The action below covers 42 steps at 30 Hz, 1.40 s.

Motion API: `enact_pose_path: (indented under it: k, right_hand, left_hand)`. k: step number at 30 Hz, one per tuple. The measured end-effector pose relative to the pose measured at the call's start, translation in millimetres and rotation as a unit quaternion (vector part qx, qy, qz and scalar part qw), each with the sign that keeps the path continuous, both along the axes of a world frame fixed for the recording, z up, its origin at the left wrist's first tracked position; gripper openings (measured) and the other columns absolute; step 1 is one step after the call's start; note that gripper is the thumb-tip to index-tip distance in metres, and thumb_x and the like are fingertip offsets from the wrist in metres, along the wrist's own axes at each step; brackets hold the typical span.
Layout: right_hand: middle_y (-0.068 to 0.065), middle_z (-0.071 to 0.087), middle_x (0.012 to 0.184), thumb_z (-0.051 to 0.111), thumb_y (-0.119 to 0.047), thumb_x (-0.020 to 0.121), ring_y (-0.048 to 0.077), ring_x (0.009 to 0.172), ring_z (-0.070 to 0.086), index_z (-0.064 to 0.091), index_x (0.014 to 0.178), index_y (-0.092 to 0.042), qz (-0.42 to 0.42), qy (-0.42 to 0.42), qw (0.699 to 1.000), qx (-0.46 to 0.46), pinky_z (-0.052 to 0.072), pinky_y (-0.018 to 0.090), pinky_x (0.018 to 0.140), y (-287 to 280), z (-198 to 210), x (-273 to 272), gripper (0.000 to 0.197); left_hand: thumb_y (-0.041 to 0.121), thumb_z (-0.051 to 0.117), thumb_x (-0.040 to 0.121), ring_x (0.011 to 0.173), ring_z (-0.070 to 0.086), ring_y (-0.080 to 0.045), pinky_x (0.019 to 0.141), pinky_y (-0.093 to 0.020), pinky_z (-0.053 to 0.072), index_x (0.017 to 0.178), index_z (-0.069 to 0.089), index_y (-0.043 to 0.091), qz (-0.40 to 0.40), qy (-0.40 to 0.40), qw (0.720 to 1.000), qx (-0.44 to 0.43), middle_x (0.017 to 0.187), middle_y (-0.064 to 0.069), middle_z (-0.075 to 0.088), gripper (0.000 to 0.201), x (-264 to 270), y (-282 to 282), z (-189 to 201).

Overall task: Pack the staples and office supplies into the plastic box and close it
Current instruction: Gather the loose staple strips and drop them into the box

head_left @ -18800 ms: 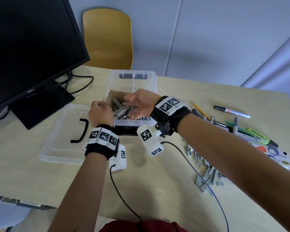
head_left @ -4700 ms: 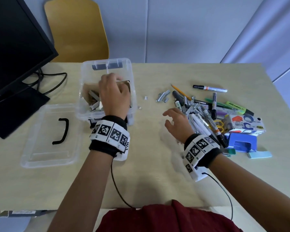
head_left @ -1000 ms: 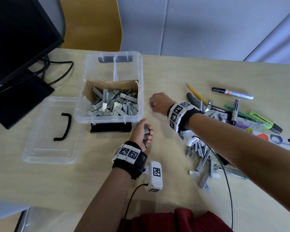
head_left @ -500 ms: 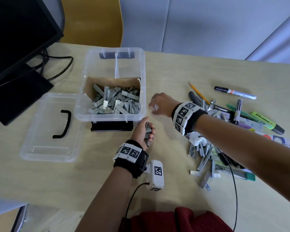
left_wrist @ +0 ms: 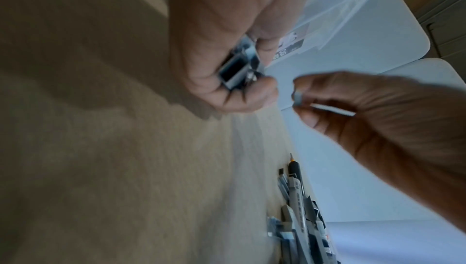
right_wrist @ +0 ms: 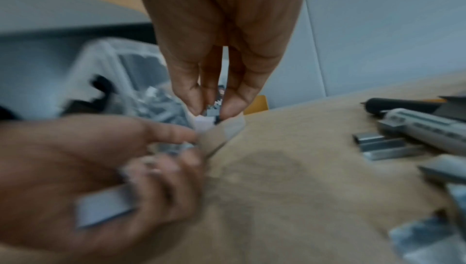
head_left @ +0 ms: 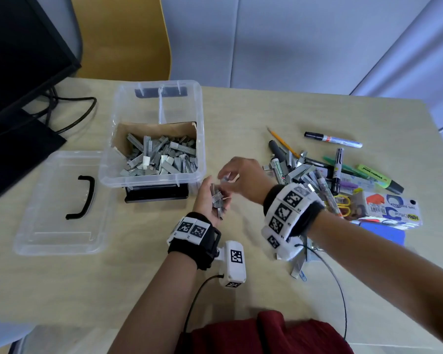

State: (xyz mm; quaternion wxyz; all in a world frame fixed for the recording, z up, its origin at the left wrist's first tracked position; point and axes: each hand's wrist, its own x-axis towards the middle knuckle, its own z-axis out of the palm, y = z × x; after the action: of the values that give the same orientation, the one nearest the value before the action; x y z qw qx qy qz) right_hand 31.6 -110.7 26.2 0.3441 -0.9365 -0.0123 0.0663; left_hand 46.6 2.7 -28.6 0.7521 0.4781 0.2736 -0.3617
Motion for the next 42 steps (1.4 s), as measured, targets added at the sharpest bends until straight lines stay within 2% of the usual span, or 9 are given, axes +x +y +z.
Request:
enact_pose_path:
  k: [6,12,15,19,25,28,32,38,42]
  right_hand:
    - [0.010,0.062,0.106,0.063,-0.015,0.086,0.021,0.091,0.060,0.069,0.103,-0.007,-0.069,0.002,0.997,0.015,0.044,0.025,0.080,-26,-3,-4,0.020]
    - [0.009,0.050,0.132,0.046,-0.002,0.088,0.024,0.127,0.038,0.049,0.132,-0.011,0.033,0.123,0.961,-0.247,0.032,0.029,0.101,-78,-17,5,0.045]
    - [0.005,0.052,0.130,0.044,-0.004,0.089,0.023,0.123,0.038,0.053,0.125,-0.013,0.079,0.116,0.938,-0.317,0.041,0.037,0.100,-82,-30,-5,0.038]
    - [0.007,0.056,0.118,0.046,-0.007,0.091,0.027,0.116,0.043,0.059,0.110,-0.009,0.084,0.094,0.923,-0.362,0.035,0.031,0.099,-77,-38,-10,0.023]
    - [0.007,0.062,0.100,0.046,-0.007,0.088,0.028,0.104,0.050,0.063,0.092,-0.009,0.068,0.084,0.940,-0.325,0.031,0.030,0.094,-66,-46,-7,0.018]
    - [0.006,0.058,0.103,0.050,-0.009,0.087,0.029,0.108,0.044,0.062,0.090,-0.010,0.049,0.077,0.942,-0.322,0.035,0.033,0.094,-69,-52,-12,0.012]
    - [0.009,0.053,0.111,0.048,-0.002,0.085,0.030,0.109,0.043,0.062,0.093,-0.006,0.026,0.072,0.956,-0.285,0.038,0.033,0.094,-70,-48,-15,0.017]
    - [0.017,0.051,0.110,0.047,0.005,0.082,0.033,0.105,0.051,0.061,0.096,0.000,0.001,0.082,0.965,-0.248,0.043,0.037,0.088,-64,-39,-13,0.020]
    - [0.016,0.051,0.110,0.054,0.001,0.082,0.031,0.098,0.054,0.060,0.094,0.000,0.007,0.104,0.964,-0.243,0.044,0.034,0.082,-60,-33,-14,0.014]
  left_hand:
    - [0.035,0.041,0.097,0.030,0.044,-0.009,0.031,-0.011,0.030,0.066,0.048,0.012,-0.019,0.011,0.999,-0.042,0.043,-0.001,0.053,0.039,-5,-6,1]
    - [0.040,0.049,0.093,0.026,0.030,-0.006,0.031,-0.011,0.019,0.061,0.040,0.019,-0.071,0.029,0.997,0.008,0.038,0.006,0.041,0.040,-8,-8,0]
    - [0.039,0.048,0.094,0.025,0.028,-0.005,0.030,-0.010,0.017,0.062,0.039,0.018,-0.110,-0.002,0.993,0.032,0.038,0.008,0.039,0.039,-12,-13,11]
    - [0.034,0.049,0.095,0.029,0.028,-0.004,0.033,-0.014,0.015,0.064,0.041,0.017,-0.150,-0.106,0.982,0.053,0.041,0.009,0.039,0.036,-12,-23,44]
    - [0.029,0.046,0.097,0.034,0.028,-0.002,0.034,-0.014,0.021,0.066,0.042,0.017,-0.130,-0.328,0.931,0.094,0.054,0.006,0.039,0.033,-1,-16,118]
    - [0.028,0.048,0.096,0.035,0.029,-0.004,0.035,-0.015,0.025,0.063,0.039,0.018,-0.022,-0.376,0.913,0.159,0.057,0.003,0.037,0.035,21,-1,140]
    - [0.025,0.051,0.089,0.051,0.033,-0.016,0.053,-0.028,0.031,0.056,0.033,0.019,0.084,-0.397,0.866,0.292,0.057,-0.001,0.037,0.038,51,26,138]
    - [0.019,0.048,0.090,0.057,0.040,-0.016,0.052,-0.022,0.033,0.076,0.050,0.009,-0.082,-0.386,0.815,0.424,0.066,-0.005,0.042,0.017,62,35,120]
    - [0.020,0.046,0.090,0.071,0.044,-0.017,0.058,-0.020,0.034,0.076,0.051,0.010,-0.044,-0.432,0.780,0.451,0.075,-0.006,0.049,0.019,48,27,126]
